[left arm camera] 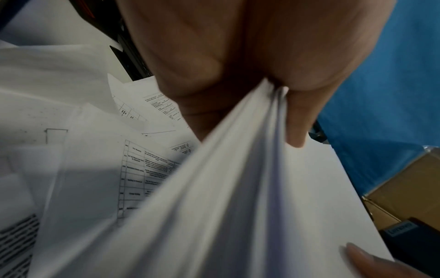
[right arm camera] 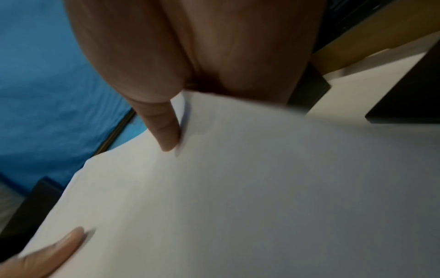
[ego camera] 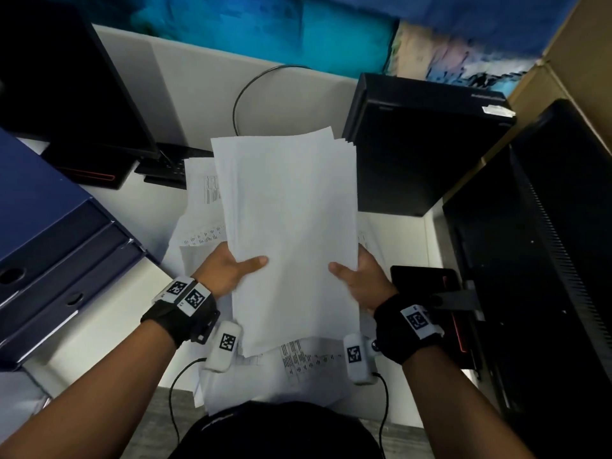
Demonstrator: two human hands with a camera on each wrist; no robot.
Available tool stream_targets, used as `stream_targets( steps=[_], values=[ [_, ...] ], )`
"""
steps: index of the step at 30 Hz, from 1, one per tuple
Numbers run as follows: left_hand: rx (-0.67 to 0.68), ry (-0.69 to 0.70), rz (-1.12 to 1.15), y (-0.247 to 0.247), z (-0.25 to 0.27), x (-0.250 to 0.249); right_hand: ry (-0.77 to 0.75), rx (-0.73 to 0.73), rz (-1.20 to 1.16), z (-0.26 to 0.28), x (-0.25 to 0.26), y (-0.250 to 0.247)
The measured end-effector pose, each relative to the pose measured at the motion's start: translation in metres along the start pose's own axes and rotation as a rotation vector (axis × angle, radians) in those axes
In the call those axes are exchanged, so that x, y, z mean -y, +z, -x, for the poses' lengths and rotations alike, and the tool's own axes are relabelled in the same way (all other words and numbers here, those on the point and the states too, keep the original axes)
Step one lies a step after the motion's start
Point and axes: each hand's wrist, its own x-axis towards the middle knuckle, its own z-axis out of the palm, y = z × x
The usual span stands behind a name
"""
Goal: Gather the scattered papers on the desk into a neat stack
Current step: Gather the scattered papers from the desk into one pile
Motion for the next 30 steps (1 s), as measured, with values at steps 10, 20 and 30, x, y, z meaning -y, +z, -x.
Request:
stream_targets(
  steps=[10,20,30],
  values=[
    [-0.406,-0.060,-0.164,-0.054,-0.006,0.029,0.213,-0.183,0.235,0.002,-0.063,-0.032],
    [-0.396,-0.133,-0.169,-0.062,0.006,0.038,0.317,-0.236,0.806,-0.007,-0.108,-0.046],
    [-0.357,-0.170,-0.124,-0.054,0.007,0.043,0.348,-0.215,1.044,-0.016,-0.108,-0.032]
  ],
)
